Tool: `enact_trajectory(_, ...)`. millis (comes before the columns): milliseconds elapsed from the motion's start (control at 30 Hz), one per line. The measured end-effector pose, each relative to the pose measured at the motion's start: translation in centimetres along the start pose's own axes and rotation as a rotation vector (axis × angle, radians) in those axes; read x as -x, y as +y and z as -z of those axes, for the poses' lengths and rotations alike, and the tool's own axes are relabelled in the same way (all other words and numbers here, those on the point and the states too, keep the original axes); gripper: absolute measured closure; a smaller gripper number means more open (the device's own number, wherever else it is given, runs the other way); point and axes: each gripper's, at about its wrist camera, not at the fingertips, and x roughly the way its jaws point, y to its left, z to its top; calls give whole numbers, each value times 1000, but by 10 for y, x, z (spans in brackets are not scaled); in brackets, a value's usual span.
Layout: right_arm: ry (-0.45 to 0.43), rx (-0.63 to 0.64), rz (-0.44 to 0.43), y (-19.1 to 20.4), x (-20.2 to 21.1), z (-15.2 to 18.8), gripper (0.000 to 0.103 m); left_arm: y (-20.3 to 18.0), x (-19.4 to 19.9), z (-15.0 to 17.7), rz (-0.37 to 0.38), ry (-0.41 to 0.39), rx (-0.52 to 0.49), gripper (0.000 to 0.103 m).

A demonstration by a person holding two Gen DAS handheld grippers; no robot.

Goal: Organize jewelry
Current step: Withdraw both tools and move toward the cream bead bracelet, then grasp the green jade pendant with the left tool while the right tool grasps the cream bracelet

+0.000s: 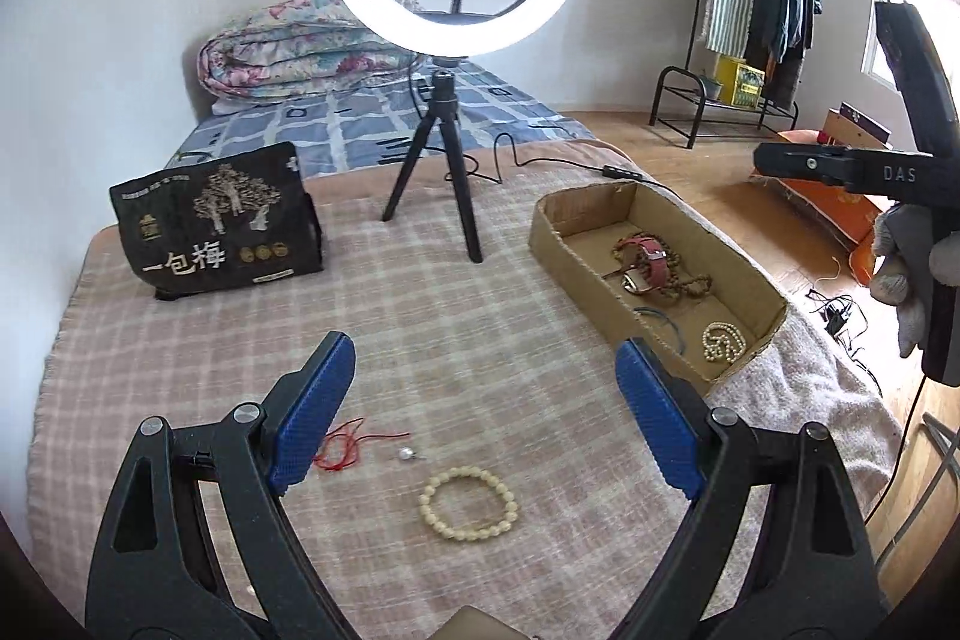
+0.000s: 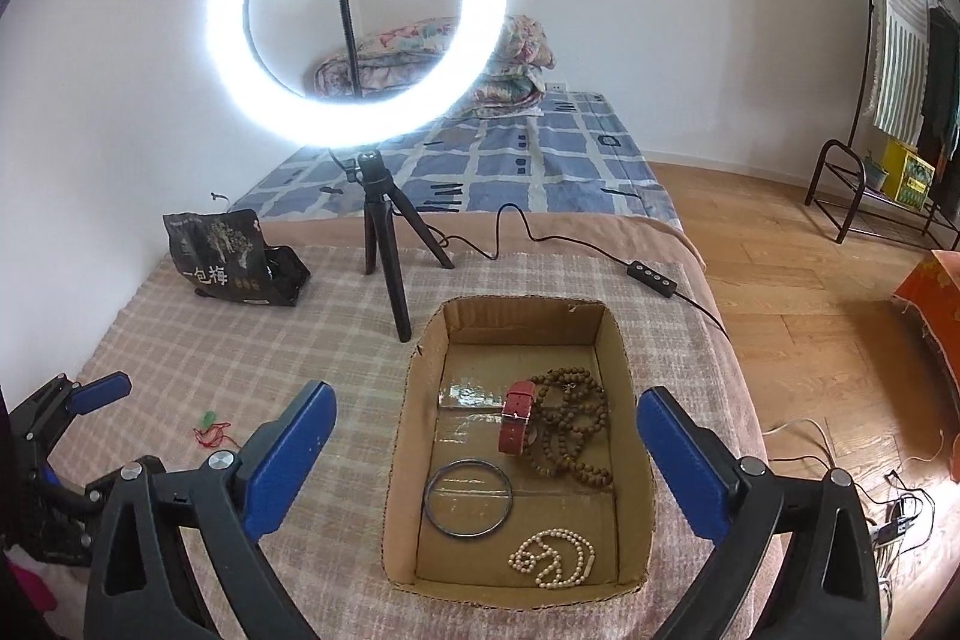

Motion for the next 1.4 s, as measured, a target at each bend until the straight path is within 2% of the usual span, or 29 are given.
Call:
enact_trajectory(267,8,28,-61,33,10,15,0,72,29,14,-56,-1,45,12)
enact_trajectory(433,29,59,-117,58,7,27,0,102,41,24,-105,5,49,12)
enact_trajectory(567,56,89,-164,80,1,40,0,121,42,34,-114,21,77,13)
enact_trajectory(633,69,114,-185,94,-2,47,0,126,39,38,-116,30,82,17)
enact_trajectory(867,118,206,-248,135,-18,77,0,132,22,52,-83,72,116,19)
enact_trajectory(1000,150,260,-276,156,-32,95,0,131,9,58,-66,104,122,30)
enact_trajectory(1267,209,316,-285,180,-66,116,1,129,-17,66,-41,144,136,32)
enact_trajectory(1367,242,289,-278,179,-83,119,6,128,-28,68,-35,160,139,34)
enact_trajectory(1400,254,274,-277,177,-88,119,10,128,-31,68,-33,166,138,38)
